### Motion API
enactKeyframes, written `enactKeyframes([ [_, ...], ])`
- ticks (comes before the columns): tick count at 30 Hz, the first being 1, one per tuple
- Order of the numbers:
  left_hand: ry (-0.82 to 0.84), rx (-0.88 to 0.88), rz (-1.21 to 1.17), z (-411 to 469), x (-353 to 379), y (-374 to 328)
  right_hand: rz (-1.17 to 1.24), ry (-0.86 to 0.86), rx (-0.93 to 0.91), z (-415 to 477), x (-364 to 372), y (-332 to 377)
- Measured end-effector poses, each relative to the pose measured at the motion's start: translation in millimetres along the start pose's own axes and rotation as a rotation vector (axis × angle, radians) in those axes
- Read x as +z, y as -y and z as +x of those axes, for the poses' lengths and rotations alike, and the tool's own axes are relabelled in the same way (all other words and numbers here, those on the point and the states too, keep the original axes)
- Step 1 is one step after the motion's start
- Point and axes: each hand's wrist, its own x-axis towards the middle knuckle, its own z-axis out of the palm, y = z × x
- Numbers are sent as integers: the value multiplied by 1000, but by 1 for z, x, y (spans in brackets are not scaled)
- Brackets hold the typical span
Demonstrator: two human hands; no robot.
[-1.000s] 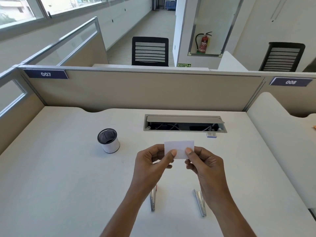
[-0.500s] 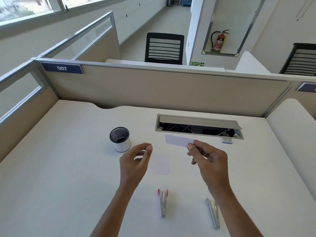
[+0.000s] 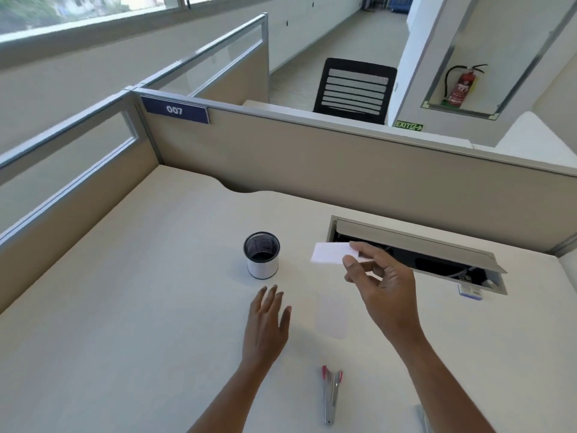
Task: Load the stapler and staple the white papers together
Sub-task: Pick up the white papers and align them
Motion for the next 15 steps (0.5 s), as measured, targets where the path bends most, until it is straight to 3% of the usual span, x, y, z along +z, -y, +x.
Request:
enactKeyframes([
  [4,92,7,118,-1,9,9,-17,-8,-30,23,31,-7],
  [11,153,5,153,-4,15,15,-294,-22,-260,71,95,-31],
  [15,167,-8,146,-3,15,17,-416,75,-284,85,128,-45],
])
